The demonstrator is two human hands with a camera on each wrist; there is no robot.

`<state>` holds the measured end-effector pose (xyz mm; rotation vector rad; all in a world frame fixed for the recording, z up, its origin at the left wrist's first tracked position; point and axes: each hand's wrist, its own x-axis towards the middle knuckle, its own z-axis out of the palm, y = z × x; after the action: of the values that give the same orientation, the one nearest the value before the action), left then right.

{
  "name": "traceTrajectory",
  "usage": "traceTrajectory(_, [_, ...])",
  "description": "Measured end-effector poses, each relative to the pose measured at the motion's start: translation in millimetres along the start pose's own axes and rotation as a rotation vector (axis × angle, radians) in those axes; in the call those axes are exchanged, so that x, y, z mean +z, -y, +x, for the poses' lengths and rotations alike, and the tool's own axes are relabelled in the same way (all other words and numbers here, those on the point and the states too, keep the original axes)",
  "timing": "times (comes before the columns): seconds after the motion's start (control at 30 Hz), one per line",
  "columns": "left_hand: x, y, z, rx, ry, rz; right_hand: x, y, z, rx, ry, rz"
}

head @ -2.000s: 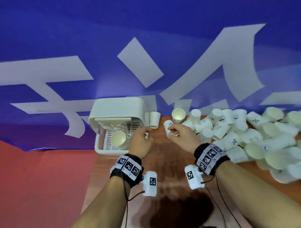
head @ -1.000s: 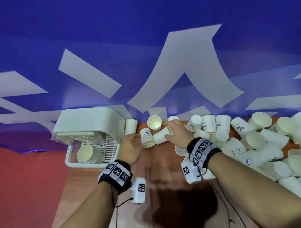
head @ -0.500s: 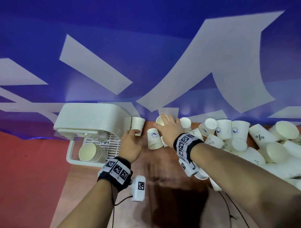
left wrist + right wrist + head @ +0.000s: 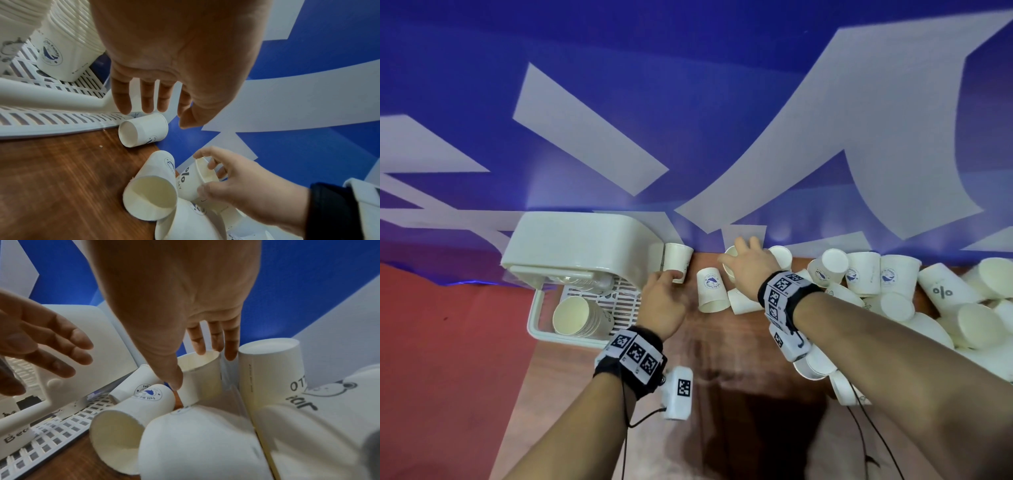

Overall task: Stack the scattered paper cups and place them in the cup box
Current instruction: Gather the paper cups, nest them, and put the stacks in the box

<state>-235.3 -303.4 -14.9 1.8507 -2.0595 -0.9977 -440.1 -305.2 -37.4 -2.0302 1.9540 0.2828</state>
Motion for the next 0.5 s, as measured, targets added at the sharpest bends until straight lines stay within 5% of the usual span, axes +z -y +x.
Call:
traceTrajectory(0.33, [0.3,-4.9,-2.9,-0.04,0.034,0.004,0.8,-2.3,-6.6,0.001,0.057,0.098])
traceTrajectory(0.5, [-1.6,-8.7,8.6,-0.087,0.01,-0.039,-4.4,-11.2,-18.1,0.057,-0.055,0.295])
